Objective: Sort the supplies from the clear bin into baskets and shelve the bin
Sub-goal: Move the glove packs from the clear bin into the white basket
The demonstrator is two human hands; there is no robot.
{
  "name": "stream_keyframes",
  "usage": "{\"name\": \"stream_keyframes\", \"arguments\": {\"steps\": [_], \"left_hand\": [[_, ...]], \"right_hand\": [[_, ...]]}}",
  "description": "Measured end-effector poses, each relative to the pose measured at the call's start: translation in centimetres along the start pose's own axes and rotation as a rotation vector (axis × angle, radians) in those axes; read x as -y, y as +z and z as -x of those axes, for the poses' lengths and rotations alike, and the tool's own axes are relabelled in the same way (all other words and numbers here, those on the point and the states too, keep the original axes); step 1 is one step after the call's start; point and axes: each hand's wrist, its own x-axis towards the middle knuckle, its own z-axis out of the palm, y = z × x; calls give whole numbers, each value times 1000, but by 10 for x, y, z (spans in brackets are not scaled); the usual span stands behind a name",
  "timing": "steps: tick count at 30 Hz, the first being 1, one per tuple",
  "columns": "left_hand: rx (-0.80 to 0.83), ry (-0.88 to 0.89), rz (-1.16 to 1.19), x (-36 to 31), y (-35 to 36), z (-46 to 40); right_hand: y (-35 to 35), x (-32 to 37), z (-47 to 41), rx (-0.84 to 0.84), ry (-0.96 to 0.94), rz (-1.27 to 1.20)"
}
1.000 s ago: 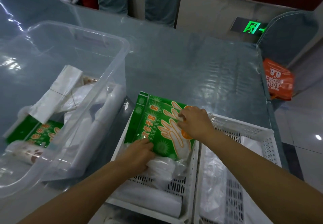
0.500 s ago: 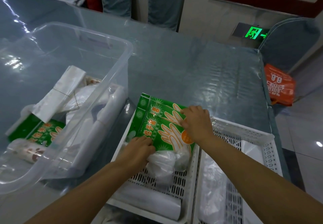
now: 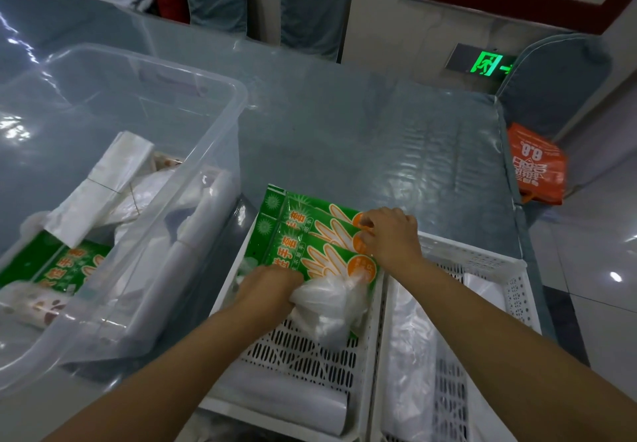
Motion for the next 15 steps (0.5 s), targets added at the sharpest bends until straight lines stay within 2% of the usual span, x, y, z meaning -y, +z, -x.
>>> {"name": "stream_keyframes", "arguments": {"steps": [2, 6, 11, 15], "left_hand": [[-37, -24, 27, -3, -24, -11], [-202, 81, -179, -13, -59, -47], [-98, 117, -390, -19, -58, -82], [-129, 124, -384, -8, -44, -87]], "right_hand": [[-5, -4, 3, -63, 25, -80], [-14, -6, 10, -215, 30, -221], [-22, 0, 20, -358, 114, -361], [-14, 9, 38, -531, -54, -213]]}}
